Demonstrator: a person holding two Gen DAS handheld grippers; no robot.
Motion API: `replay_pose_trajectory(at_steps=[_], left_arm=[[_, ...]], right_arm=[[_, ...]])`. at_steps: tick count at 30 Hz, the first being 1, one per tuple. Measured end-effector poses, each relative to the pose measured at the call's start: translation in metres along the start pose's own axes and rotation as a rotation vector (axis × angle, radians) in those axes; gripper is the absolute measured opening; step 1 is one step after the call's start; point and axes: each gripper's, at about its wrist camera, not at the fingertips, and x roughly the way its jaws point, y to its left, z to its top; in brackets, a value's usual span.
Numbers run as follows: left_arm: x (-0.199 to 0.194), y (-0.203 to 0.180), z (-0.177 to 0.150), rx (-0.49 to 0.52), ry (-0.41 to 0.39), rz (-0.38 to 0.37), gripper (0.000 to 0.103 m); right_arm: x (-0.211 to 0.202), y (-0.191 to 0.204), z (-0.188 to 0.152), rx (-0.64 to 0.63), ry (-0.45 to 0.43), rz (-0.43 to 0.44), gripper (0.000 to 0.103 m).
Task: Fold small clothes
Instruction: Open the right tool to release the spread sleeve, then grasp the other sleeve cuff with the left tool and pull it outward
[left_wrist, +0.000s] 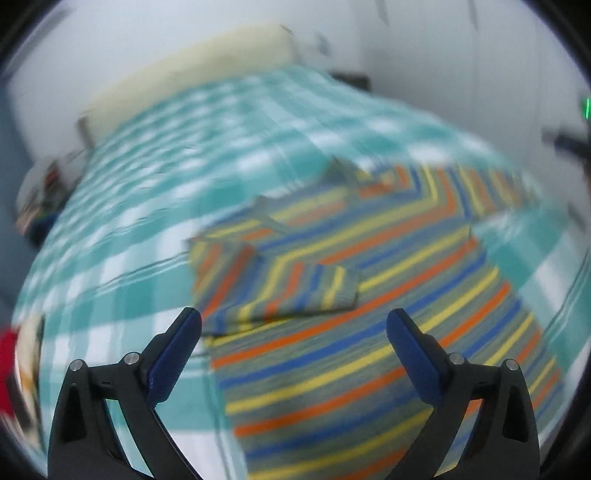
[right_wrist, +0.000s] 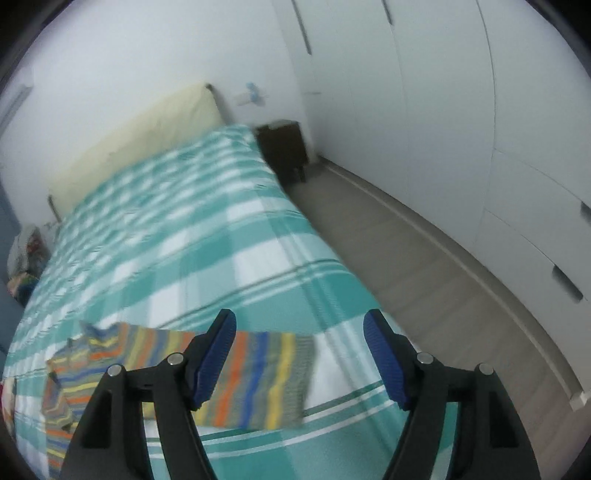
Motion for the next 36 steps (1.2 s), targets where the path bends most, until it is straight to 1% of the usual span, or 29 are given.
replay_pose_trajectory(at_steps=[2,3,4,5,6,7,8,9,10,11,12,13,15,17,18,20,21,22,23,24,25,26,27,29,30,33,36], left_arm=[[0.032,-0.021,0.001,0.09,0.056,0.001,0.1],[0.049,-0.031,-0.001,0.132,0.084,0.014,0.1],[0.067,-0.041,-0.001,0.169,0.107,0.036,0.097],[0.083,-0.045,0.0,0.181,0.122,0.06,0.093],[0.091,-0.041,0.0,0.169,0.134,0.07,0.09],[0.103,-0.036,0.002,0.118,0.152,0.062,0.084],[0.105,-0.027,0.001,0.079,0.157,0.043,0.072],[0.109,-0.016,0.002,0.004,0.164,0.003,0.06],[0.109,-0.008,0.003,-0.04,0.175,-0.017,0.025],[0.108,-0.001,0.003,-0.078,0.183,-0.03,0.015],[0.102,0.009,0.004,-0.115,0.169,-0.042,0.015],[0.091,0.023,0.004,-0.161,0.134,-0.051,0.014],[0.071,0.056,0.001,-0.267,0.085,-0.041,0.014],[0.05,0.11,-0.011,-0.439,0.042,-0.026,0.014],[0.042,0.14,-0.022,-0.532,0.027,0.006,0.014],[0.027,0.206,-0.056,-0.749,0.009,0.119,0.014],[0.025,0.225,-0.069,-0.819,0.011,0.16,0.014],[0.023,0.249,-0.09,-0.907,0.018,0.217,0.013],[0.023,0.265,-0.108,-0.958,0.03,0.276,0.013],[0.025,0.275,-0.124,-0.979,0.044,0.334,0.012],[0.027,0.281,-0.137,-0.988,0.055,0.371,0.011],[0.032,0.282,-0.145,-0.995,0.066,0.387,0.011],[0.037,0.286,-0.157,-1.021,0.088,0.392,0.011],[0.045,0.286,-0.167,-1.064,0.106,0.374,0.011],[0.049,0.29,-0.165,-1.067,0.105,0.371,0.011],[0.054,0.292,-0.164,-1.013,0.118,0.413,0.01],[0.06,0.296,-0.17,-1.036,0.15,0.426,0.01]], right_arm=[[-0.018,0.031,-0.004,-0.065,0.002,0.068,0.071],[-0.024,0.04,-0.008,-0.087,0.0,0.09,0.072],[-0.035,0.058,-0.015,-0.127,-0.005,0.134,0.073],[-0.041,0.069,-0.022,-0.148,-0.011,0.163,0.075],[-0.044,0.076,-0.028,-0.157,-0.017,0.18,0.076],[-0.049,0.085,-0.037,-0.167,-0.026,0.206,0.076],[-0.049,0.092,-0.045,-0.176,-0.028,0.228,0.076],[-0.049,0.098,-0.052,-0.188,-0.026,0.244,0.076],[-0.048,0.105,-0.061,-0.213,-0.016,0.257,0.076],[-0.044,0.111,-0.066,-0.238,-0.006,0.262,0.076],[-0.039,0.116,-0.07,-0.263,0.0,0.26,0.076],[-0.039,0.118,-0.074,-0.282,-0.002,0.255,0.076],[-0.04,0.121,-0.08,-0.313,-0.008,0.248,0.076],[-0.04,0.122,-0.083,-0.327,-0.011,0.253,0.076],[-0.042,0.123,-0.083,-0.327,-0.014,0.258,0.076],[-0.043,0.122,-0.084,-0.33,-0.021,0.268,0.076],[-0.044,0.122,-0.085,-0.334,-0.026,0.266,0.076],[-0.043,0.123,-0.086,-0.338,-0.027,0.265,0.076],[-0.043,0.124,-0.086,-0.342,-0.024,0.264,0.076],[-0.041,0.125,-0.087,-0.347,-0.017,0.264,0.076],[-0.037,0.127,-0.089,-0.349,-0.008,0.262,0.076],[-0.033,0.129,-0.091,-0.351,0.004,0.261,0.076],[-0.031,0.13,-0.092,-0.355,0.011,0.261,0.076],[-0.026,0.135,-0.097,-0.37,0.022,0.254,0.076],[-0.024,0.136,-0.099,-0.375,0.023,0.252,0.076],[-0.019,0.142,-0.104,-0.398,0.029,0.243,0.076],[-0.014,0.143,-0.107,-0.404,0.043,0.237,0.076]])
